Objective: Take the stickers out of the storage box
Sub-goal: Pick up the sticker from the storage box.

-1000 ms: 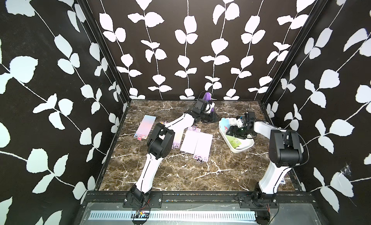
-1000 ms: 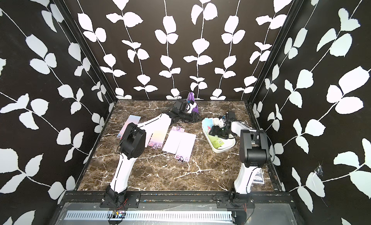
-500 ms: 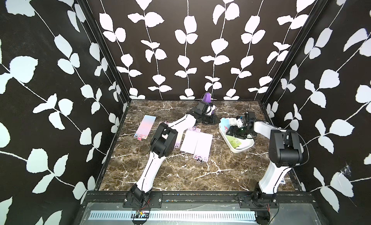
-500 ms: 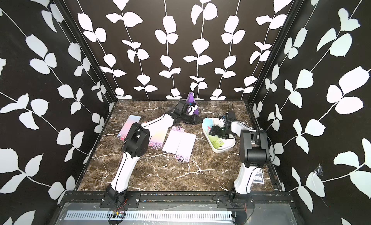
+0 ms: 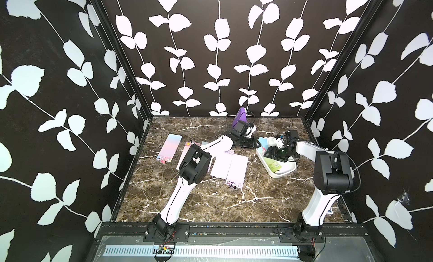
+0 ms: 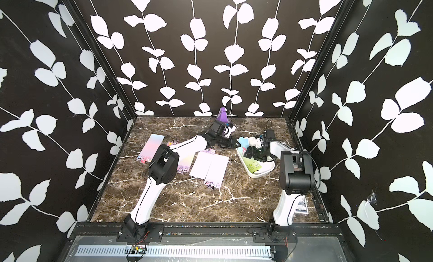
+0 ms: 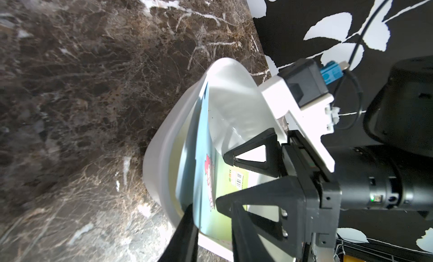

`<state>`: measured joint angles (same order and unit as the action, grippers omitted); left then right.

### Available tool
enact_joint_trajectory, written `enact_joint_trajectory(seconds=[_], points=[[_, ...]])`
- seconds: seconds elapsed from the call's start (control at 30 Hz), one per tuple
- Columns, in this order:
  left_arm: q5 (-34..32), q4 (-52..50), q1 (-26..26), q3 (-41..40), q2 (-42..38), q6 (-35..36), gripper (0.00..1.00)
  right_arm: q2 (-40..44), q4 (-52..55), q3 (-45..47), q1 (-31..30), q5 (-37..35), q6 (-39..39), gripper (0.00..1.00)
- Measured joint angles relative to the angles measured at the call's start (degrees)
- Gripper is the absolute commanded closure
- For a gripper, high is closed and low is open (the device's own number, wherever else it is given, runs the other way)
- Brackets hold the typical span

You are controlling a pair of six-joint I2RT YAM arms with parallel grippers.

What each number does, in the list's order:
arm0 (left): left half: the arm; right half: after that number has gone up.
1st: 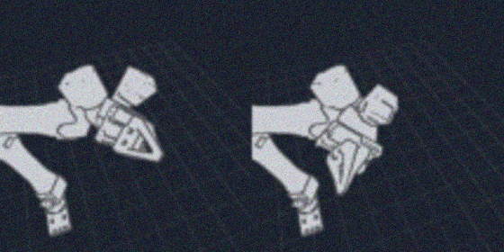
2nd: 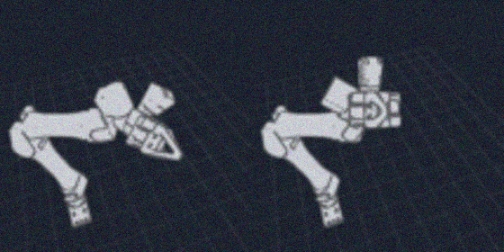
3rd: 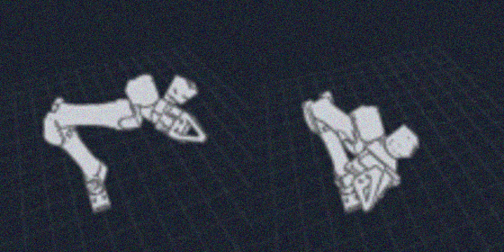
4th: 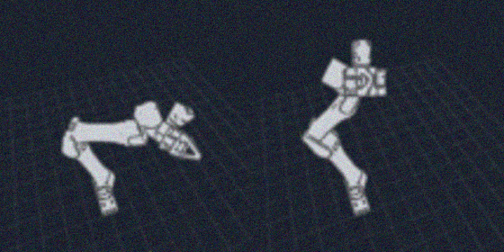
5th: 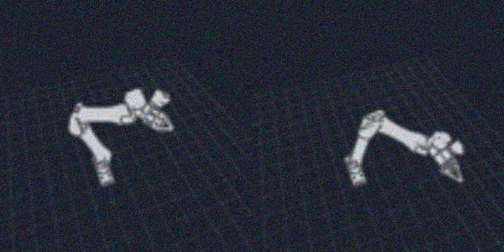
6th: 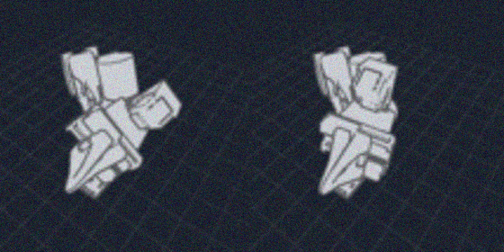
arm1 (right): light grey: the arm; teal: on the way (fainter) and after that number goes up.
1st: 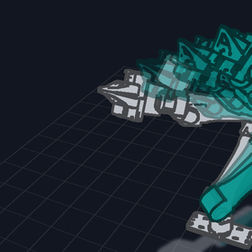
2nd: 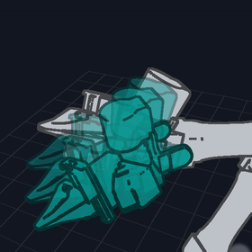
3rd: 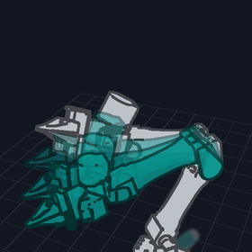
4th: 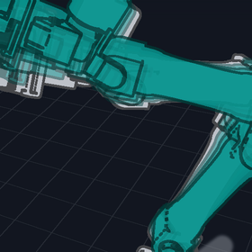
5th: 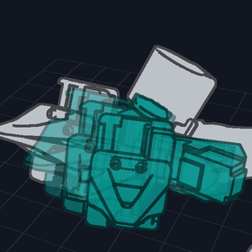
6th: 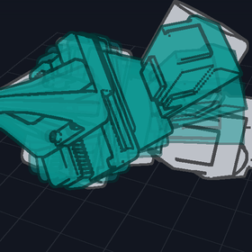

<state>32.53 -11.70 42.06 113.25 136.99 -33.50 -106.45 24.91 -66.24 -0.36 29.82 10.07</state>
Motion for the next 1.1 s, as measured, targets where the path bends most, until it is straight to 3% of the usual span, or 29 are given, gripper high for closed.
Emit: enact_joint_trajectory(seconds=[0.3,0.57,1.1], points=[[0.0,0.0,-0.1,0.2,0.0,-0.2,0.83,-0.1,0.1,0.0,0.0,0.0,0.0,0.22],[0.0,-0.3,-0.1,1.2,0.4,-0.4,1.0,-0.2,0.2,-0.1,0.0,0.0,0.0,0.22],[1.9,0.3,-0.1,2.2,0.8,-1.9,1.0,1.6,2.5,-0.3,0.0,-2.3,-0.1,0.2]])
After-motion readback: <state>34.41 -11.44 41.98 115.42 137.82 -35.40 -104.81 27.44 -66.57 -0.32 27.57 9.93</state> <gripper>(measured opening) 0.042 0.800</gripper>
